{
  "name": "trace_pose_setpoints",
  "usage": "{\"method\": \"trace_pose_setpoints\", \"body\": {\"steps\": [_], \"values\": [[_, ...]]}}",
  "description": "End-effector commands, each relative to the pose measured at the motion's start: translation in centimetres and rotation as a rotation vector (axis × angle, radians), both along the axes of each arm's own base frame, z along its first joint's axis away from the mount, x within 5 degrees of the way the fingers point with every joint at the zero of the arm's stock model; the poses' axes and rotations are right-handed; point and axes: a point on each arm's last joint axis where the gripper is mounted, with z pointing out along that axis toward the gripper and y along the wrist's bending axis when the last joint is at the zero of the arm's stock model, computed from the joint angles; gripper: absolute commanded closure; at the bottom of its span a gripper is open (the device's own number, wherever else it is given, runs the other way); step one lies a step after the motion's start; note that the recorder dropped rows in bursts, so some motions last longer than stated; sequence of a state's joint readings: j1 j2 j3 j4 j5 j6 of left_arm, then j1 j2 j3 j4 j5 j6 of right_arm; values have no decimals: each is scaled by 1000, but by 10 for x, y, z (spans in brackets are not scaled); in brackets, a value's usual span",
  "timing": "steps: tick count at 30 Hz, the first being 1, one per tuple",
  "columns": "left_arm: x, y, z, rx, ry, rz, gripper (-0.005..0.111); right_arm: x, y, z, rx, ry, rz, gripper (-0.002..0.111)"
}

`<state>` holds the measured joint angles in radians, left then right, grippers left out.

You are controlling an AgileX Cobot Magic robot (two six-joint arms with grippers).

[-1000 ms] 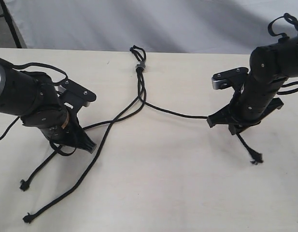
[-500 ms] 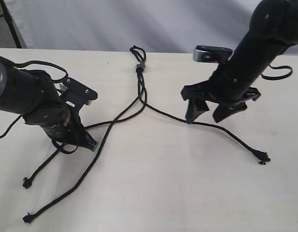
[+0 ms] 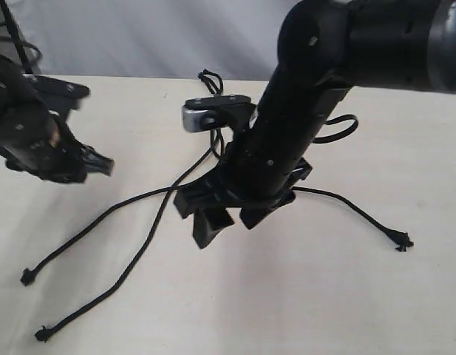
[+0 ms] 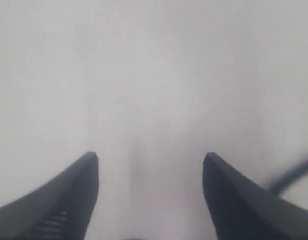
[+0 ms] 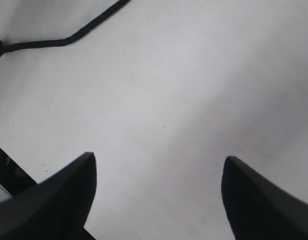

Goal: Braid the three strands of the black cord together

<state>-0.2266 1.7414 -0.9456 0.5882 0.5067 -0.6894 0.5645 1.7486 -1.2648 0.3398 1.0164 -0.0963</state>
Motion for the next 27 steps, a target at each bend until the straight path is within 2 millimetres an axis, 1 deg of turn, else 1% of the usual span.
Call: {"method": "trace_pose_setpoints", "body": {"steps": [1,2,3,5,9,13,16,18,22,27], "values": [[-8,52,26,-52,-97,229,49,-9,33,-14,-21,-36,29,42],[-11,62,27,-68,-115,268,49,-9,41,-18,-21,-47,41,42],[-15,70,27,-85,-134,293,49,-8,50,-26,-23,-47,54,42],[-20,79,25,-141,-189,325,49,-5,69,-34,-19,-49,72,42],[-24,80,20,-231,-281,300,49,3,105,-54,-19,-39,96,42],[-24,76,18,-270,-321,260,49,15,130,-61,3,-47,79,42],[-23,75,19,-274,-335,245,49,24,140,-69,-6,-28,57,42],[-22,75,20,-279,-345,235,49,28,142,-76,-30,-19,46,42],[-22,74,20,-285,-354,230,49,33,143,-92,-126,-1,18,42],[-21,74,21,-287,-358,227,49,36,145,-100,-161,7,-13,42]]}}
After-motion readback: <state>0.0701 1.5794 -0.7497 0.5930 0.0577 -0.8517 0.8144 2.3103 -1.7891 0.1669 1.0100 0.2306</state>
